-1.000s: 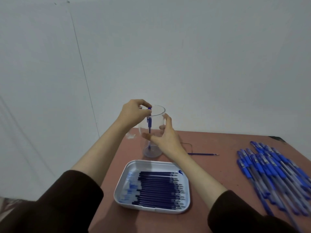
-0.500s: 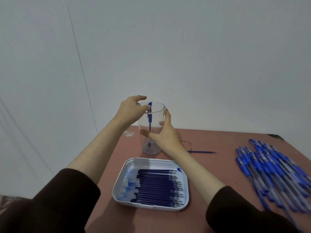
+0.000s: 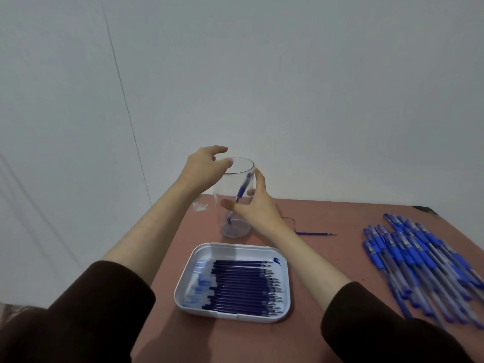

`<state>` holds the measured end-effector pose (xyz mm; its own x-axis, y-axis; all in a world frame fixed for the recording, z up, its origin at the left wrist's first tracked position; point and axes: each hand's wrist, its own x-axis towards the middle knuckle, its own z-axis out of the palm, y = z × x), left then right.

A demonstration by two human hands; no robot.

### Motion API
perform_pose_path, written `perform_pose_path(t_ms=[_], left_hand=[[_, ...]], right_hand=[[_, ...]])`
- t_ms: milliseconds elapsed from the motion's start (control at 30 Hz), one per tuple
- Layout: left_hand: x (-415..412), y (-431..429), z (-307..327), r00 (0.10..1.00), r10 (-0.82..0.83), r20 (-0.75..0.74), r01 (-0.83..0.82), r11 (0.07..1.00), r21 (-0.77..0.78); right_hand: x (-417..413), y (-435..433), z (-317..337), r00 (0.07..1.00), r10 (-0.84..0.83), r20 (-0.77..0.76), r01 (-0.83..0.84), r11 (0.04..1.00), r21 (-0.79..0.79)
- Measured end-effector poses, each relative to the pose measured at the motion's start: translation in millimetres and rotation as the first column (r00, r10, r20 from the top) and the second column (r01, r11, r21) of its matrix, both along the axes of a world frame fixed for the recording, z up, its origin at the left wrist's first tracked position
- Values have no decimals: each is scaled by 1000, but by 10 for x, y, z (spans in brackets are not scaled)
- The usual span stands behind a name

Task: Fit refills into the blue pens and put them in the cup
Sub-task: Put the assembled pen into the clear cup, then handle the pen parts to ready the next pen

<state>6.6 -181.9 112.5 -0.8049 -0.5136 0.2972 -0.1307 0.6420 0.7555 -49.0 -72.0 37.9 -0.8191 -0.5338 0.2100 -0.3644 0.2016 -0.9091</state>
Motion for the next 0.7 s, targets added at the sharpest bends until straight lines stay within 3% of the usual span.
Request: perform_pose_path(t_ms=[200,267,367,467,600,700], left_hand=[[13,28,-13,1000,7,1,-7,999,-41],[16,50,-20,998,53,-34,-57,988,-146],[43,232,-47,977,75,-201,-147,915,-376],[143,703,-166,926,-42,-374,-123,905,-406],[65,1367,-601,924,-265,-276,171,931,-322],[-41,1707,-942,939,-308,-156,282,945,-168]], right_hand=[[-3,21,6,1000,7,15,-7,1000,18],[23,90,27,1000,19,9,-20,999,51],[46,343,49,999,-25,-25,25,1000,13],[-26,846,10,965,-192,-179,197,980,10],[-133,1610,-57,837,-299,-458,459,840,289],[-166,1943,-87,802,-256,-539,561,633,534]])
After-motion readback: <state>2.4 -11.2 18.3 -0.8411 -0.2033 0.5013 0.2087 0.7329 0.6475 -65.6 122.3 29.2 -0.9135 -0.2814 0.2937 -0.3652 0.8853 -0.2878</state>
